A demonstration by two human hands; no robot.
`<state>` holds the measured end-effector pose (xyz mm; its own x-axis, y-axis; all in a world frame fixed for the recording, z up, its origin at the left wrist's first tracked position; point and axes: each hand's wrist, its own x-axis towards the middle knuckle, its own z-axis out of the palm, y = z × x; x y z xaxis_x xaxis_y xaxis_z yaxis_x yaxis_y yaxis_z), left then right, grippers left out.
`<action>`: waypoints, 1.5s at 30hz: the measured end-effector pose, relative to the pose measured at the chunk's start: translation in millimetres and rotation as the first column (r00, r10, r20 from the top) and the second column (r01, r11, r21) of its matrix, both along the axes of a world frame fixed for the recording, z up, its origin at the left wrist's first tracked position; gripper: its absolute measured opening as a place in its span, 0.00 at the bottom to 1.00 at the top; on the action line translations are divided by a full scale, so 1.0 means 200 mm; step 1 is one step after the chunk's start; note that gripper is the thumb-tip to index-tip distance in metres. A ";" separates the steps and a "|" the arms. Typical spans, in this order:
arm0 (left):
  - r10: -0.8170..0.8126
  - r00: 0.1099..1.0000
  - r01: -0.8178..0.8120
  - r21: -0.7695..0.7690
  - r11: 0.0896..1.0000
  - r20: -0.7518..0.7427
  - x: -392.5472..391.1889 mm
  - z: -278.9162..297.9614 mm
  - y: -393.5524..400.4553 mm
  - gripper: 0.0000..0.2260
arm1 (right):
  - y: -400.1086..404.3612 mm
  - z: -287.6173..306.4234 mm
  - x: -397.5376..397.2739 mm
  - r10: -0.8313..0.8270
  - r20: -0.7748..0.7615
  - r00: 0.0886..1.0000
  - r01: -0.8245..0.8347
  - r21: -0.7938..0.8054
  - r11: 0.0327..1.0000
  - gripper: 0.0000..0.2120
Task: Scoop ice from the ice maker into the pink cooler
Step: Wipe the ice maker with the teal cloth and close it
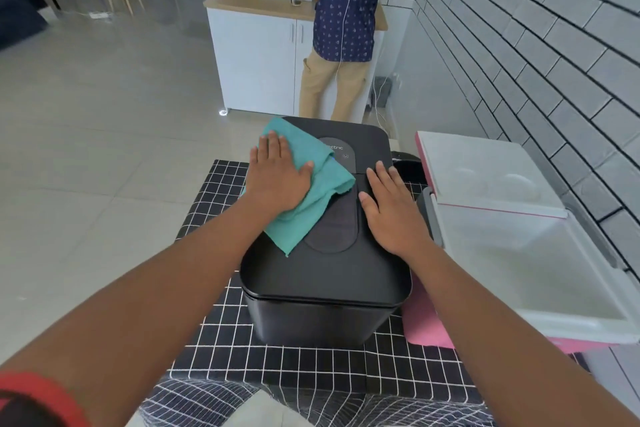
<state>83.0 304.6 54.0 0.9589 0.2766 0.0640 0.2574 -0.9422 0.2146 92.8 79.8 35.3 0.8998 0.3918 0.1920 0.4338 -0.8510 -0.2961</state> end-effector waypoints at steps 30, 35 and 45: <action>0.293 0.878 -0.135 -0.391 0.910 0.378 -0.74 0.00 -0.20 0.22 | -0.07 0.10 -0.19 0.024 -0.046 0.999 -0.009 0.296 0.955 0.14; 0.601 0.799 -0.498 -0.567 0.656 -0.007 -0.80 -0.06 -0.17 0.31 | 0.02 0.21 -0.19 -0.035 -0.228 0.973 0.043 0.030 0.999 0.18; 0.641 0.749 -0.266 -0.809 0.524 0.168 -0.91 -0.02 0.08 0.14 | 0.34 0.23 -0.43 0.135 -0.134 0.982 -0.091 0.295 0.951 0.11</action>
